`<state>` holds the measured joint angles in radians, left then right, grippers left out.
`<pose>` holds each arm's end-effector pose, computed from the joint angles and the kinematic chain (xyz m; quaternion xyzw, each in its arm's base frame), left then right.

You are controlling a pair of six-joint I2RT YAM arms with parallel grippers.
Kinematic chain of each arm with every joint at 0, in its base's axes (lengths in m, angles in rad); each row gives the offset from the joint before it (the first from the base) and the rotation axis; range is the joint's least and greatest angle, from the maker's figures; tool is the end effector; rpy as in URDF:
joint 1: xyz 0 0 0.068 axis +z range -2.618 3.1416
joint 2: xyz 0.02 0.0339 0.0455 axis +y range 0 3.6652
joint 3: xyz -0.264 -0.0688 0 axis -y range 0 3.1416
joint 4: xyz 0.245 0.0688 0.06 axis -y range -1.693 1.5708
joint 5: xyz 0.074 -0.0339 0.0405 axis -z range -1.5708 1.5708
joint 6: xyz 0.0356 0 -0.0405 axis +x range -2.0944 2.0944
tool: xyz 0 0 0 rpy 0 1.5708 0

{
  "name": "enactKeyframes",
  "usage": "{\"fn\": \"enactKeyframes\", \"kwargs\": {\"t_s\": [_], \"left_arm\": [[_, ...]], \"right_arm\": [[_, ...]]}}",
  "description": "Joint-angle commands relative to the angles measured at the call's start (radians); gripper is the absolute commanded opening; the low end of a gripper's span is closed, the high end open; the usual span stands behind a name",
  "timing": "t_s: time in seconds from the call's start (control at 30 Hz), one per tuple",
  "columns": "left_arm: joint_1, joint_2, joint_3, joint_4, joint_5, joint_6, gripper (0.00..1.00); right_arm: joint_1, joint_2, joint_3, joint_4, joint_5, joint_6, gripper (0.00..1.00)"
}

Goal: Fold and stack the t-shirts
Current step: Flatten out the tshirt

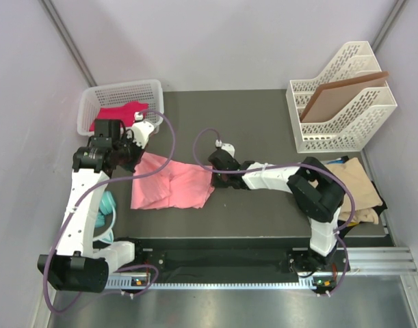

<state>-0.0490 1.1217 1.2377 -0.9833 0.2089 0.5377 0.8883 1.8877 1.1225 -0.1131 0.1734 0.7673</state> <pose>0.2116 -0.0178 0.3563 0.3044 0.8834 -0.0121 0.3562 0.2509 0.2989 0.1540 -0.0273 0.9372 0.1939 0.2887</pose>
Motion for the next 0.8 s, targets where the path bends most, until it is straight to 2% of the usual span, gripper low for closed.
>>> {"fn": "enactKeyframes", "kwargs": {"t_s": [0.0,0.17,0.33,0.37,0.5,0.53,0.63,0.67,0.77], "left_arm": [[0.008,-0.022,0.019,0.069,0.026,-0.025,0.00],[0.008,-0.019,0.087,0.060,0.034,-0.048,0.00],[0.008,-0.020,0.334,-0.001,0.084,-0.090,0.00],[0.008,-0.020,0.417,-0.044,0.096,-0.094,0.00],[0.008,-0.056,0.542,-0.139,0.138,-0.088,0.00],[0.008,-0.089,0.539,-0.155,0.155,-0.084,0.00],[0.006,-0.178,0.406,-0.154,0.159,-0.067,0.00],[0.006,-0.198,0.302,-0.144,0.150,-0.065,0.00],[0.006,-0.234,0.121,-0.138,0.184,-0.061,0.00]], "right_arm": [[0.014,-0.129,0.023,-0.130,0.090,-0.037,0.00],[-0.002,-0.319,0.112,-0.304,0.225,-0.117,0.00],[0.004,-0.439,0.275,-0.447,0.265,-0.209,0.00],[0.009,-0.485,0.287,-0.483,0.279,-0.223,0.00],[0.057,-0.645,0.283,-0.557,0.350,-0.220,0.00],[0.073,-0.682,0.267,-0.569,0.365,-0.209,0.00],[0.080,-0.834,0.160,-0.589,0.383,-0.154,0.00],[0.081,-0.895,0.125,-0.597,0.400,-0.122,0.00],[0.078,-0.952,0.008,-0.623,0.420,-0.071,0.00]]}}
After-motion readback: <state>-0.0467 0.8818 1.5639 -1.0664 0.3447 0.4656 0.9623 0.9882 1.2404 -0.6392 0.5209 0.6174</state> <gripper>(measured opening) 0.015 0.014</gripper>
